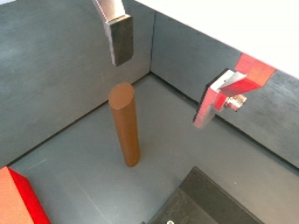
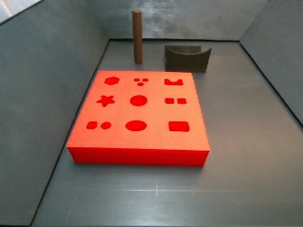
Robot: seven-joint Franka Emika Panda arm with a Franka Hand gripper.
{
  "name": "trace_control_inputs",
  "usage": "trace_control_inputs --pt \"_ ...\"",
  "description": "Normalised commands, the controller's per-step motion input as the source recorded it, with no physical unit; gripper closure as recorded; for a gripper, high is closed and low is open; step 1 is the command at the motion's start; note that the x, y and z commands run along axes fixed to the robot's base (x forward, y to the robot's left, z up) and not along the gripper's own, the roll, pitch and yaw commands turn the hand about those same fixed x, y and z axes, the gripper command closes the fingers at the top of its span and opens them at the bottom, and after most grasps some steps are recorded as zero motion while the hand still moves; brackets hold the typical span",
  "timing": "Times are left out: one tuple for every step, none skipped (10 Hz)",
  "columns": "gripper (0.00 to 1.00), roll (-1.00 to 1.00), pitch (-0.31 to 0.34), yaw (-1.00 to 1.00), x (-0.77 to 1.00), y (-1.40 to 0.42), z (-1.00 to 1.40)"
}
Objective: Pick up the oval object. Move up. Move to above the board. Insert the oval object.
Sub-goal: Pick up the oval object.
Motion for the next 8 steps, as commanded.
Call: trace_control_inputs --pt "0.00 -0.01 -0.083 -0.01 -0.92 -0.26 -0.23" --pt "0.00 0.00 -0.071 0.00 -1.00 -0.35 -0.09" --pt "0.00 0.01 -0.110 0.00 -1.00 -0.34 -0.07" --pt "0.00 0.06 -0.137 0.47 -0.73 -0.23 -0.20" --pt "0.00 0.00 -0.116 0.93 -0.14 0.02 -0.36" --pt "0.00 -0.01 -0.100 0.93 0.07 0.04 -0.41" --pt "0.00 0.00 -0.034 0.71 0.36 0.07 -0.37" --pt "0.00 0.04 0.000 0.56 0.37 0.07 -0.26"
